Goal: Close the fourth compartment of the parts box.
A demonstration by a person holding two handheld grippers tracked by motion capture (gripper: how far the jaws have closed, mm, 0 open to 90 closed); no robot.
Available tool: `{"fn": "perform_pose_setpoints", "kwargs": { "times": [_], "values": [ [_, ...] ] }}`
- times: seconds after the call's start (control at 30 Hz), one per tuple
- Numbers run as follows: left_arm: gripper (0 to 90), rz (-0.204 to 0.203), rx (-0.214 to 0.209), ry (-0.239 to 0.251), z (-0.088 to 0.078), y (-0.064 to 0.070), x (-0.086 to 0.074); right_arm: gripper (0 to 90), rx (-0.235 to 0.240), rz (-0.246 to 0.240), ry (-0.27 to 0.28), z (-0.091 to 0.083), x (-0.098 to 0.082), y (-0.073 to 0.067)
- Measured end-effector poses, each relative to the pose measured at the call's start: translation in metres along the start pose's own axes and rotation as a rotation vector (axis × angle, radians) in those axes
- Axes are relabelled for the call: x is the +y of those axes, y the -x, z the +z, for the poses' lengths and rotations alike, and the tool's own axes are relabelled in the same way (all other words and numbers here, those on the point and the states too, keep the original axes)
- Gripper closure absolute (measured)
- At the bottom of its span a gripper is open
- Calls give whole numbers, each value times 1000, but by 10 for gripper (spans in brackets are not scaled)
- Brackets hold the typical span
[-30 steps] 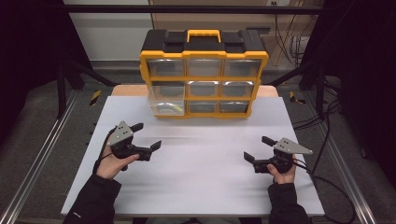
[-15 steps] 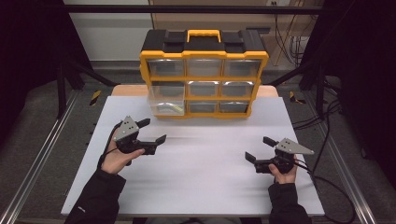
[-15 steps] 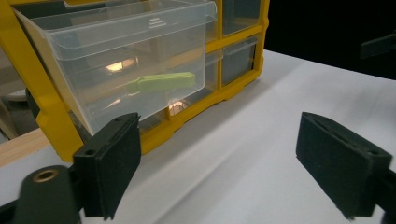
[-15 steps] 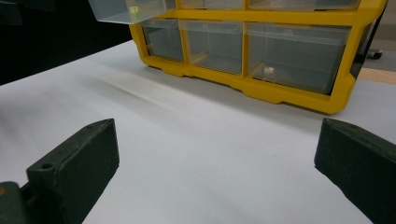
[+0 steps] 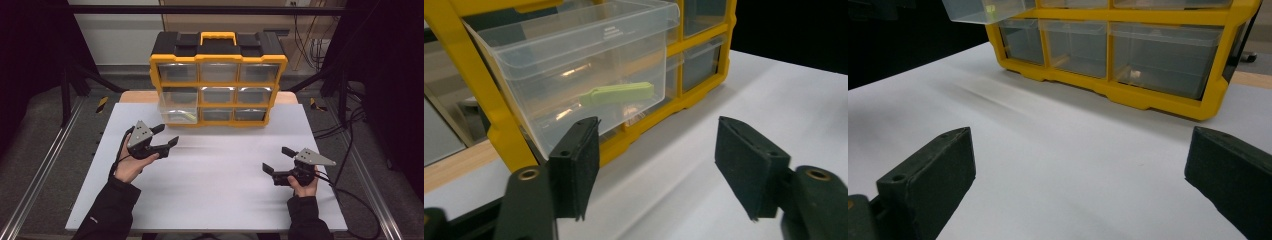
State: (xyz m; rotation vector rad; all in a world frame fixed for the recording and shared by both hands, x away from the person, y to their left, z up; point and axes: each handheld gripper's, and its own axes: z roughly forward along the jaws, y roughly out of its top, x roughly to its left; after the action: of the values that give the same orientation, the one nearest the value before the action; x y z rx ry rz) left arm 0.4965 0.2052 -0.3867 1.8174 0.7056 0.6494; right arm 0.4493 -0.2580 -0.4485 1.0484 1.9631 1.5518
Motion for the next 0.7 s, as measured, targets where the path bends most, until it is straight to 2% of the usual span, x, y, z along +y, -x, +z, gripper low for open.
{"fn": "perform_pose_setpoints", "kwargs": {
  "times": [0.37,0.7],
  "values": [
    [555,16,37,-2,8,-1,5,4,1,1,-1,0,0,0],
    [723,-9,27,15,14,-3,5,4,-1,5,2,-1,0,1]
  ]
}}
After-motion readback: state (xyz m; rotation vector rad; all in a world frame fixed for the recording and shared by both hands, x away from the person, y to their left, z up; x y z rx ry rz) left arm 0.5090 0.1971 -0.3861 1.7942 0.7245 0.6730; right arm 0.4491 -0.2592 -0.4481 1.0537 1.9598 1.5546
